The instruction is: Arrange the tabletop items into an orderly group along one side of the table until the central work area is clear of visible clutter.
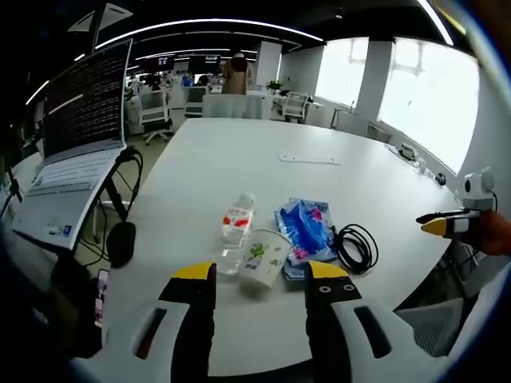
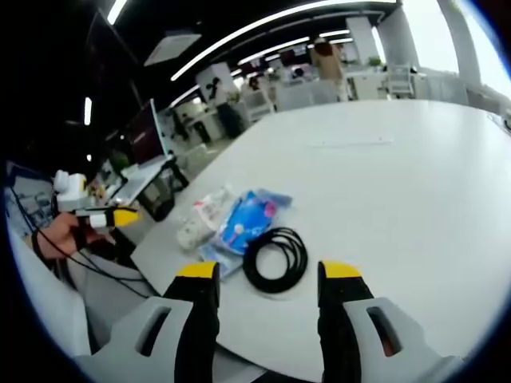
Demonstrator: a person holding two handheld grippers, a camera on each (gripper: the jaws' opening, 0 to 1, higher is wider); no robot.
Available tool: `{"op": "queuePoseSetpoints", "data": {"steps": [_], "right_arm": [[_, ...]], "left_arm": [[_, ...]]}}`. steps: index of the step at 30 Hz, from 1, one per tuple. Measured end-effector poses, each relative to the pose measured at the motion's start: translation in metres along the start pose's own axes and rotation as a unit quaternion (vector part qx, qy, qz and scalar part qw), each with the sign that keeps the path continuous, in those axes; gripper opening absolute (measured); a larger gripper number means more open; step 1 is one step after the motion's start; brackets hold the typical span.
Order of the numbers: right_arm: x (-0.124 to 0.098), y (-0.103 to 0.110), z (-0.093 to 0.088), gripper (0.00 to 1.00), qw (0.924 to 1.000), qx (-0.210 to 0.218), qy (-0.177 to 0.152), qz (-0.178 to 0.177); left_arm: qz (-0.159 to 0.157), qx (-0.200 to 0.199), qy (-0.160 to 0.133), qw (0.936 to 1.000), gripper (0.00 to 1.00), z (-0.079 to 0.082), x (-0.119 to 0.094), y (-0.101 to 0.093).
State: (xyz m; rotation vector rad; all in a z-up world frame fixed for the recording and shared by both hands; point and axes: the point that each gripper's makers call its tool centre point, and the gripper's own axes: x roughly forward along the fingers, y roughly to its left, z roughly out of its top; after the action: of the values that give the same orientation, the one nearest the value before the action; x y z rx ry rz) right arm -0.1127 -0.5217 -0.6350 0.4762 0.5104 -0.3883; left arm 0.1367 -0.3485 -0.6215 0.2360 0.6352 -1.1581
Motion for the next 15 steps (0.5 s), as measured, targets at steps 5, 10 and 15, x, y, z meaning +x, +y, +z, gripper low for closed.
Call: {"op": "queuePoseSetpoints", "data": {"steps": [5, 10, 15], "right_arm": [[0.0016, 0.0012, 0.0033, 0.47, 1.0, -0.002, -0.003, 0.002], [0.0023, 0.0028, 0.0043, 0.47, 1.0, -0.005, -0.003, 0.002], [0.0007, 0.0033, 0.0048, 0.48, 1.0, -0.006, -0.004, 0.001]], "left_arm": [[0.002, 0.0, -0.002, 1.0, 0.43, 0.0019, -0.0019, 0.001], [0.004, 0.0, -0.007, 1.0, 0.43, 0.006, -0.0009, 0.005], [0.0, 0.009, -0.008, 0.9999, 0.43, 0.0085, 0.0016, 0.0054]]}}
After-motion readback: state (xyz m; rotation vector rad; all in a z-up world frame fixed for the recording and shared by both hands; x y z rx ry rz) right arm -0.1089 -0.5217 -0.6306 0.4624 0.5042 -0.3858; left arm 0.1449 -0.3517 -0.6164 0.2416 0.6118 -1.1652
